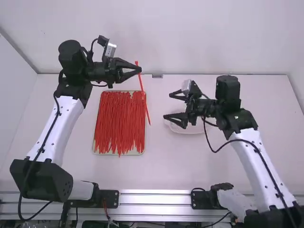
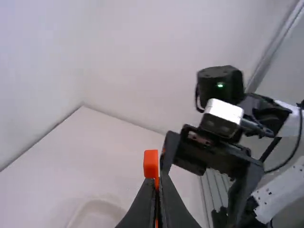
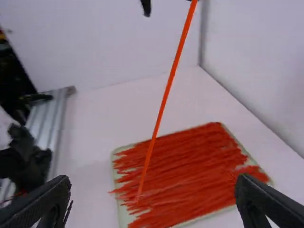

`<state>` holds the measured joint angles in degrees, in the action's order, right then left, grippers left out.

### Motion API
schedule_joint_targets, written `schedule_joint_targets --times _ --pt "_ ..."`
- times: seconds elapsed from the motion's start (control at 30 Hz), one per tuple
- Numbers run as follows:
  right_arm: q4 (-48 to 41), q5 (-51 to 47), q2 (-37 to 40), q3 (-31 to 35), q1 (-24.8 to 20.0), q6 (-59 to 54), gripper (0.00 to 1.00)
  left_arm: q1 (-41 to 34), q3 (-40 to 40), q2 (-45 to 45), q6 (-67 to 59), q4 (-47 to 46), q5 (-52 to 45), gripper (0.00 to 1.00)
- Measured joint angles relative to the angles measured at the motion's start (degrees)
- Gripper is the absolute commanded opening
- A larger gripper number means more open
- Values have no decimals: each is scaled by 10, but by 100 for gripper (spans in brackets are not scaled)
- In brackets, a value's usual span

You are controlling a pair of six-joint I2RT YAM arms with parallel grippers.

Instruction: Fasten the cable tie

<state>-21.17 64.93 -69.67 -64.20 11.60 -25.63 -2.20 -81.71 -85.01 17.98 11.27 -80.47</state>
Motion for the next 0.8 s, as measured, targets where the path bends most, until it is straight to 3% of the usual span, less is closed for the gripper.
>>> schedule_joint_targets --times 0.2,0.4,0.8 --pt "34 130 -75 0 -19 -35 91 -13 0 0 -40 -5 -16 1" --pt "77 201 -140 0 -16 -41 91 -22 0 0 -46 1 -16 1" --pt "139 223 -176 0 46 -30 83 -50 0 0 -75 -17 -7 1"
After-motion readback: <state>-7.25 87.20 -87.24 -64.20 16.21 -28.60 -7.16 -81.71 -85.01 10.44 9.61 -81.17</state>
